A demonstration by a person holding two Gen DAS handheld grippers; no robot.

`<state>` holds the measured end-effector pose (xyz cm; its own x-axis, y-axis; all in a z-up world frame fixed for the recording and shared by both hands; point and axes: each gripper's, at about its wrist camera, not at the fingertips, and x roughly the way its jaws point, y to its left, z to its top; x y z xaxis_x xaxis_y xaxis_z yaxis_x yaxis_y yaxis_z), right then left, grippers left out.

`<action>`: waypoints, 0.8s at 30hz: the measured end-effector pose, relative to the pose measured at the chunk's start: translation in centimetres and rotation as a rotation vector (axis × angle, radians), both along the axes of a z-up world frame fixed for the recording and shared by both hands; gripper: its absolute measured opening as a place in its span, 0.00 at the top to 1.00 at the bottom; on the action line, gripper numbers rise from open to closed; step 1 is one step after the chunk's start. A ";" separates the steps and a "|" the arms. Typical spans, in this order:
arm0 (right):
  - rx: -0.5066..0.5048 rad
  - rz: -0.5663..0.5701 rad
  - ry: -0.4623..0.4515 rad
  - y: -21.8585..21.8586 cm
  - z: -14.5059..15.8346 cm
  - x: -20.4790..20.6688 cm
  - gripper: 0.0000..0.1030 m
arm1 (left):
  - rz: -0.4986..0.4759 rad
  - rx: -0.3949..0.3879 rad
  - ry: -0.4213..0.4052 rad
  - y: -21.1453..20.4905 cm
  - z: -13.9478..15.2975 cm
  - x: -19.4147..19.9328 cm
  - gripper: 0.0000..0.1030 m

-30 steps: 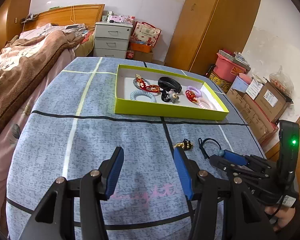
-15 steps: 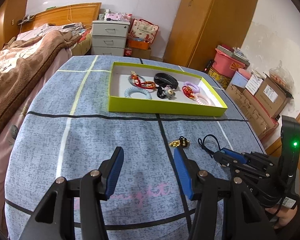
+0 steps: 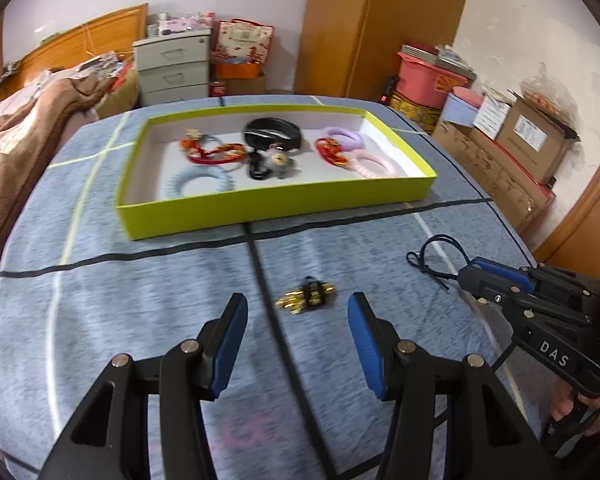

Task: Organize jewelry
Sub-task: 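Grasp the teal-bead black tie with the right tool while the left grasps the gold bell charm, then carry both items into the tray and open both tools to release them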

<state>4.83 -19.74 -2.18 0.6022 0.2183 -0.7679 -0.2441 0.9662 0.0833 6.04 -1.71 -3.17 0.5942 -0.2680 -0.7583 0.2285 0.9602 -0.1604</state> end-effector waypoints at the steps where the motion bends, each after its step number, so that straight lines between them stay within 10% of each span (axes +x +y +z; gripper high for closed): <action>1: 0.005 0.001 0.000 -0.1 0.0 0.0 0.86 | -0.003 0.002 0.002 -0.2 -0.1 0.2 0.47; 12: 0.031 0.006 -0.005 -0.4 0.1 0.1 0.87 | 0.001 0.120 -0.002 -2.0 -1.2 0.9 0.48; 17: 0.034 0.007 -0.004 -0.5 0.1 0.1 0.87 | -0.001 0.133 -0.011 -2.1 -1.1 1.0 0.73; 24: 0.035 -0.001 -0.003 -0.5 0.0 0.0 0.87 | -0.017 0.123 -0.012 -2.2 -1.0 1.0 0.76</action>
<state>4.84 -20.22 -2.22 0.6049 0.2449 -0.7577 -0.2439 0.9628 0.1165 7.04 -3.88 -4.19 0.5997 -0.1836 -0.7789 0.2462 0.9684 -0.0387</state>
